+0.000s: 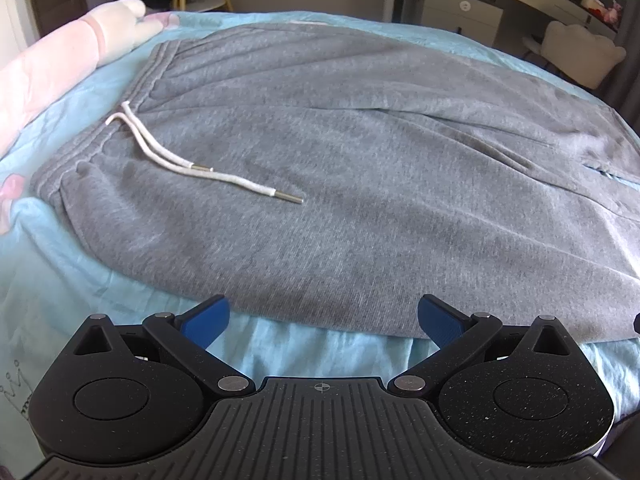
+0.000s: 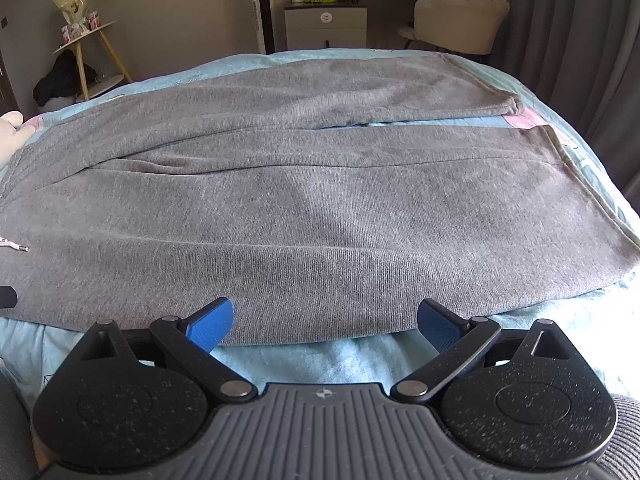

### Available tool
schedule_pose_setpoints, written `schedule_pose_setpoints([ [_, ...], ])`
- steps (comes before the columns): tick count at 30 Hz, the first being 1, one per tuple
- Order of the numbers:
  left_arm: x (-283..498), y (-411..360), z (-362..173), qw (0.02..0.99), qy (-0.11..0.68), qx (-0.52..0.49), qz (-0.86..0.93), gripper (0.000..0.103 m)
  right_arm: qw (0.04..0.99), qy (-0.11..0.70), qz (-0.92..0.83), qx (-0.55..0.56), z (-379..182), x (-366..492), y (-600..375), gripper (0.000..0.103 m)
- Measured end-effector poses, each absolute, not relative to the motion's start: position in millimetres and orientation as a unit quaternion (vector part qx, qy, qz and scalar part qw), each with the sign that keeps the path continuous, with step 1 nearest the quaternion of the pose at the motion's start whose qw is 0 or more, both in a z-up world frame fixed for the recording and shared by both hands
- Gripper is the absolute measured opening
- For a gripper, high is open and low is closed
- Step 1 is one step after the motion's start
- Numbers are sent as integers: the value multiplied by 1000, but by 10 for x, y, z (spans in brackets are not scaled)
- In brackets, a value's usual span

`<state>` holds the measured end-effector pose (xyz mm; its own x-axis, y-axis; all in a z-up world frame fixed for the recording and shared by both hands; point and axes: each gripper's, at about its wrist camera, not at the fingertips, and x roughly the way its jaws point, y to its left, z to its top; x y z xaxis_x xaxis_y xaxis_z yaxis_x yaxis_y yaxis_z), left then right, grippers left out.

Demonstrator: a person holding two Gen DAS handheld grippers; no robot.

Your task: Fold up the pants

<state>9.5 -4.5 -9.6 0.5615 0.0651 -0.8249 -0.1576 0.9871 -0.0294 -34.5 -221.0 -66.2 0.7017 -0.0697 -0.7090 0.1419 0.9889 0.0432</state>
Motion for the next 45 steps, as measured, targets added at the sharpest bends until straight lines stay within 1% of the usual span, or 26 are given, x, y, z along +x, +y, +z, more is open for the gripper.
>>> schedule_pose_setpoints([
  [9, 103, -37, -105, 881, 467, -52, 59, 103, 920, 381, -63, 62, -679, -316, -2240, 99],
  [14, 110, -17, -105, 880, 467, -56, 58, 103, 926, 366, -64, 62, -669, -325, -2246, 99],
  [20, 97, -40, -82, 884, 460, -51, 59, 103, 917, 389, -43, 78, -682, -224, -2261, 99],
  [26, 197, -49, -17, 886, 457, -61, 53, 103, 909, 401, -61, 97, -629, 61, -2427, 99],
  [29, 375, -51, 75, 892, 442, -73, 64, 103, 905, 405, -99, 81, -625, 304, -2555, 99],
  [32, 639, -28, 199, 901, 414, -103, 81, 103, 888, 431, -115, 110, -746, 569, -2744, 99],
  [35, 980, -11, 252, 907, 387, -119, 113, 103, 887, 422, -130, 136, -861, 666, -2862, 99],
  [37, 1209, 0, 219, 908, 375, -123, 142, 103, 891, 409, -131, 144, -897, 671, -2891, 99],
  [40, 1498, 69, 121, 899, 377, -150, 163, 103, 889, 413, -125, 151, -907, 710, -2945, 99],
  [42, 1593, 128, 21, 901, 365, -156, 173, 103, 883, 434, -117, 138, -879, 783, -2954, 99],
  [44, 1612, 180, -108, 905, 352, -141, 195, 103, 867, 475, -102, 110, -765, 930, -2975, 99],
  [45, 1602, 213, -177, 905, 345, -133, 208, 103, 871, 469, -95, 113, -657, 1000, -3038, 99],
])
